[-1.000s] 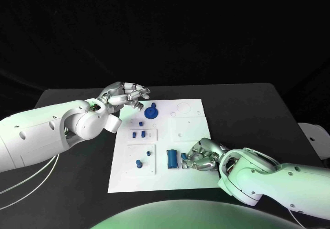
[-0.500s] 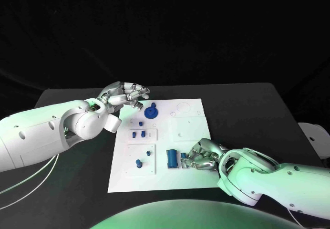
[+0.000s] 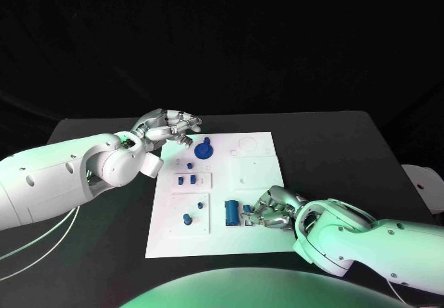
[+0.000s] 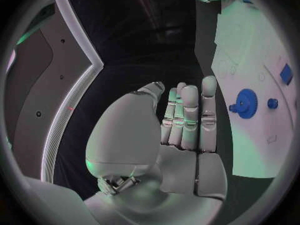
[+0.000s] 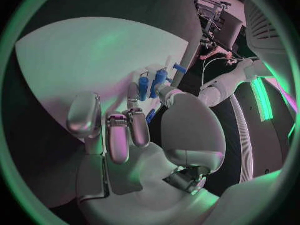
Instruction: Assemble the parts on the task board
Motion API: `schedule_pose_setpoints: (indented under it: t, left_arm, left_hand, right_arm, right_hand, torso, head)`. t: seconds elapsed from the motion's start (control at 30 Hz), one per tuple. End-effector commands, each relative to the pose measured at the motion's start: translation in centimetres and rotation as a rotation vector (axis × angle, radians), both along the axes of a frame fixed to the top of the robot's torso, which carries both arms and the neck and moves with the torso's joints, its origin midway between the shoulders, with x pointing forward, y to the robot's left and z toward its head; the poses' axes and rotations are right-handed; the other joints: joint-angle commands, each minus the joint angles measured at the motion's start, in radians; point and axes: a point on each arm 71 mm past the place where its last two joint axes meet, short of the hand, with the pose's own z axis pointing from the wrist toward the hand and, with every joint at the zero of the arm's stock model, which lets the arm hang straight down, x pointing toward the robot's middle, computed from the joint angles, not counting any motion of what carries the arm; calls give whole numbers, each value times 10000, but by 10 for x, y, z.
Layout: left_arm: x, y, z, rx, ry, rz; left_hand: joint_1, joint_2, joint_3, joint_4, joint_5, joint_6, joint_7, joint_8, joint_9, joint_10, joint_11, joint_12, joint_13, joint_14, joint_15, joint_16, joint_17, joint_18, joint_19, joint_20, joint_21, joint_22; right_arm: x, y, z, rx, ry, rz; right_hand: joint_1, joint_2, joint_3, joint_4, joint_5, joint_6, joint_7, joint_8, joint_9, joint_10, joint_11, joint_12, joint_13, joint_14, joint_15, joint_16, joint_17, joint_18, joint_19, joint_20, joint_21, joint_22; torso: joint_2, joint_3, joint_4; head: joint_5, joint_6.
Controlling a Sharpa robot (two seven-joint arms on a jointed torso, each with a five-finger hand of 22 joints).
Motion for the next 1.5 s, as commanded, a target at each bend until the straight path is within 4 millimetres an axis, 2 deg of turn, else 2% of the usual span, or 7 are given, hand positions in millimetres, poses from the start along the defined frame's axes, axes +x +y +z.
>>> schedule_pose_setpoints:
  t: [0.03, 0.63, 0.87, 1.1, 1.2, 1.33, 1.5]
  left_arm:
    - [0, -2, 1, -98, -10, -110]
    - [0, 0, 1, -76, 0, -75]
    - [0, -1, 1, -79, -1, -79]
    - [1, 1, 1, -196, -9, 36]
    - [2, 2, 1, -287, -25, 183]
    - [3, 3, 1, -334, -58, 294]
    - [5, 2, 0, -361, -64, 317]
  left_hand:
    - [-108, -28, 30, 1, 0, -43, 8, 46, 9, -64, -16, 63, 11, -67, 12, -40, 8, 118, 65, 24, -64, 117]
    - [-114, -26, 31, 2, 3, -46, 9, 46, 11, -67, -15, 62, 11, -68, 12, -40, 7, 119, 64, 25, -72, 117]
    - [-114, -26, 31, 2, 3, -46, 9, 46, 11, -67, -15, 62, 11, -68, 12, -40, 7, 119, 64, 25, -72, 117]
    - [-130, -24, 35, 2, 13, -54, 10, 49, 18, -74, -14, 63, 11, -74, 13, -47, -9, 121, 62, 25, -98, 117]
    - [-133, -28, 32, 2, 12, -56, 11, 49, 18, -75, -13, 63, 11, -75, 14, -47, -10, 124, 55, 25, -119, 113]
    - [-140, -34, 29, 2, 9, -62, 14, 47, 19, -78, -11, 63, 11, -76, 14, -47, -9, 125, 53, 26, -125, 112]
    - [-140, -34, 29, 2, 9, -62, 14, 47, 19, -78, -11, 63, 11, -76, 14, -47, -9, 125, 53, 26, -125, 112]
  right_arm:
    - [-3, 3, 1, 127, -2, 206]
    - [-6, -6, 6, 72, -246, 225]
    - [-5, -10, 5, -67, -182, 211]
    - [11, -17, 18, 1335, -856, 262]
    - [25, -24, 30, 1684, -1410, 221]
    - [34, -22, 36, 1630, -1747, 456]
    - [37, -12, 38, 1399, -2093, 799]
  right_hand:
    - [79, 94, -114, -11, 95, 104, 0, -48, -17, 200, 37, -43, 1242, 1059, -43, 41, 2630, -144, 57, 41, -16, 980]
    - [494, 259, -94, -51, 592, 113, -18, -95, -76, 209, 19, -32, 1256, 1059, -58, 41, 2630, -147, 75, 31, -18, 1009]
    - [1163, 193, 177, -154, 404, 97, -32, -122, -103, 185, 4, -74, 1228, 1059, -72, 41, 2630, -140, 68, 17, -85, 1014]
    - [1783, 130, 452, -251, 471, -375, 144, -339, -156, 8, 140, -339, 1026, 1002, 30, -62, 2382, -35, -130, 87, -813, 822]
    - [2416, -11, 715, -694, 283, -682, 270, -426, -129, -168, 252, -543, 869, 967, 121, -129, 2240, 41, -290, 170, -1359, 661]
    - [2555, -157, 605, -897, -62, -489, 226, -250, -14, -115, 231, -423, 948, 981, 122, -107, 2294, 34, -250, 194, -1302, 680]
    - [2785, -118, 461, -1057, -369, -132, 39, 163, 280, 20, 83, -187, 1113, 1003, 10, -67, 2384, 16, -171, 117, -1161, 737]
  torso:
    - [4, 1, -2]
    - [4, 2, 5]
    - [-5, -5, -2]
    - [-39, -24, -1]
    - [-67, -43, 5]
    - [-107, -69, 38]
    - [-111, -68, 74]
  head:
    - [4, -2]
    - [19, -9]
    - [17, 12]
    - [7, 101]
    - [-9, 236]
    - [-45, 277]
    - [-39, 317]
